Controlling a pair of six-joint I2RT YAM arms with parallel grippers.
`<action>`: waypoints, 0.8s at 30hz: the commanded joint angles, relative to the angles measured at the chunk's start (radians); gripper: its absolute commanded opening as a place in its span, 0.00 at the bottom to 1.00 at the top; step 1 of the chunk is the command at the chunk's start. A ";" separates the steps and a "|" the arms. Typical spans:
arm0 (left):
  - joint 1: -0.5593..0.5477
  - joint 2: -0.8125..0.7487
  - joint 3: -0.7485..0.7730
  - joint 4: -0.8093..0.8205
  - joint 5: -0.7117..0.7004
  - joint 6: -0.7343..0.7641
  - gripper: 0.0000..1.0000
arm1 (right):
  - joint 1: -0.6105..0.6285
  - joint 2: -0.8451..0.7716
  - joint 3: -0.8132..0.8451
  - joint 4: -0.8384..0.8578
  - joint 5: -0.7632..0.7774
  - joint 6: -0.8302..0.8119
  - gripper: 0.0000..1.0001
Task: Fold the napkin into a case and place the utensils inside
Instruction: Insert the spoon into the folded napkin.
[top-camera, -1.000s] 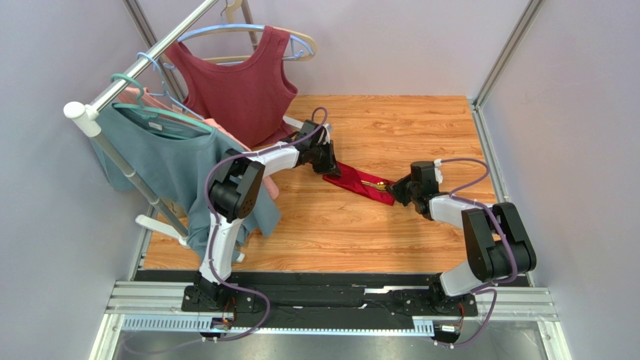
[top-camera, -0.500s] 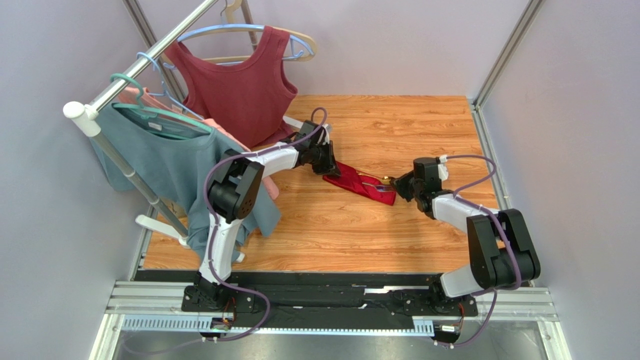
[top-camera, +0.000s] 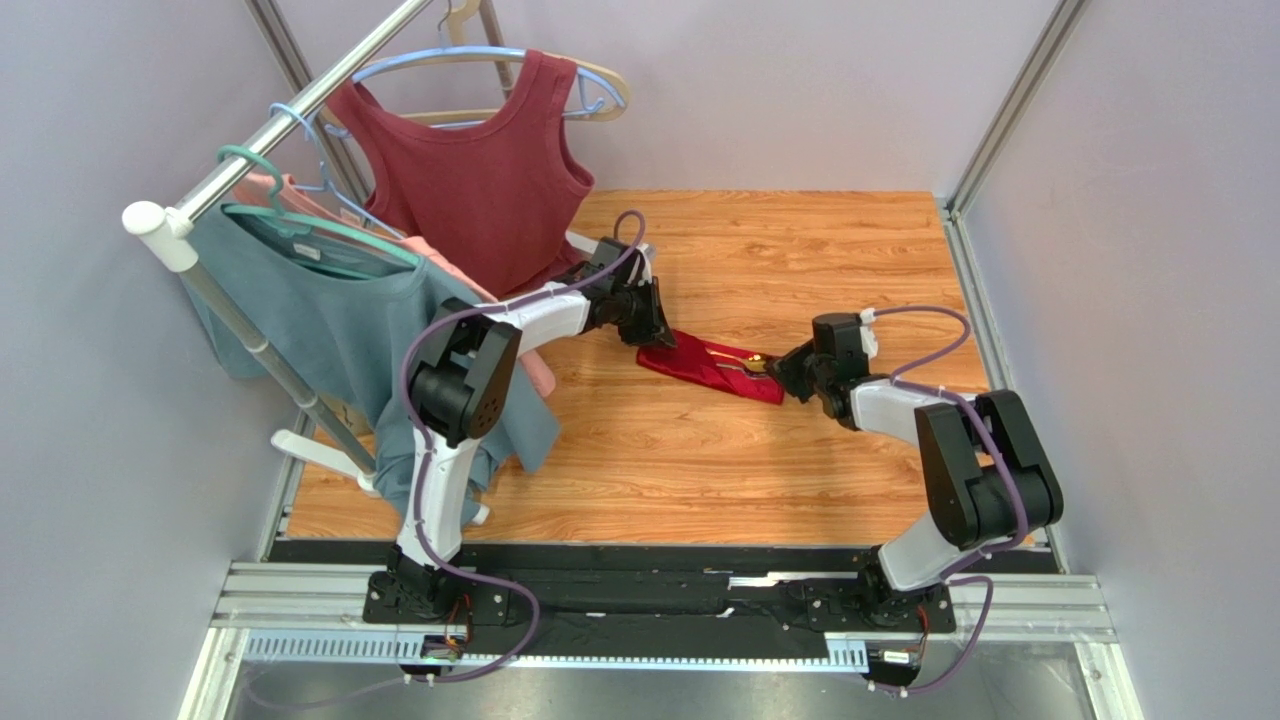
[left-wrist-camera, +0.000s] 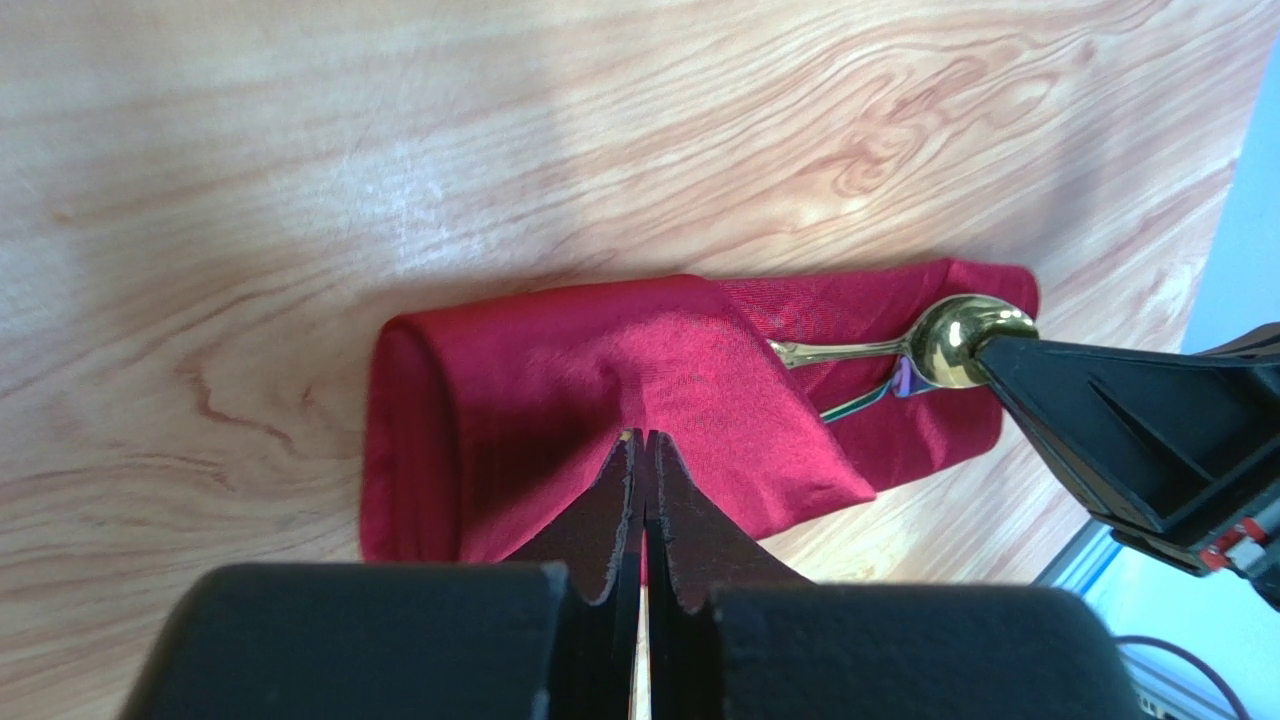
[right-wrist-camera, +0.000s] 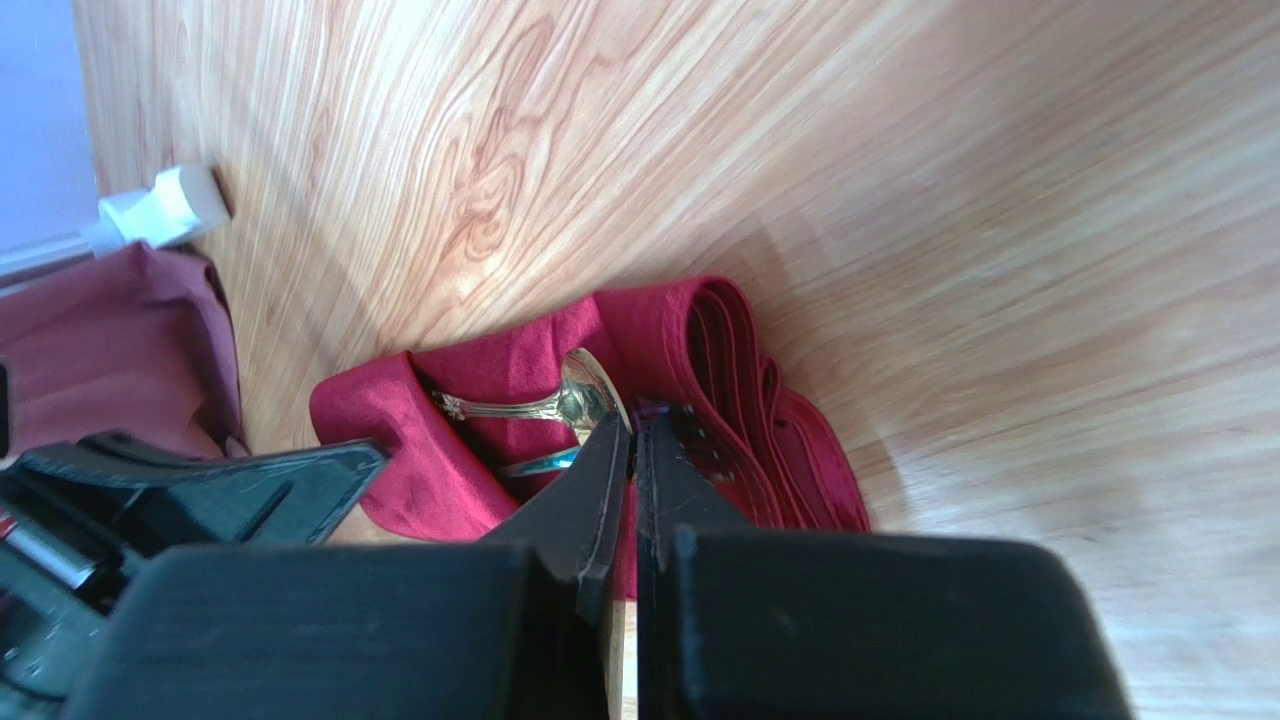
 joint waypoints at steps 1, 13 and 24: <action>0.004 0.018 -0.027 0.032 0.015 -0.010 0.00 | 0.023 0.025 0.030 0.073 -0.017 0.018 0.00; 0.004 -0.111 -0.021 -0.047 -0.051 0.027 0.05 | 0.017 0.016 0.063 0.027 -0.022 -0.054 0.00; 0.090 -0.153 -0.110 -0.051 -0.111 0.002 0.15 | 0.017 0.048 0.076 0.046 -0.057 -0.062 0.00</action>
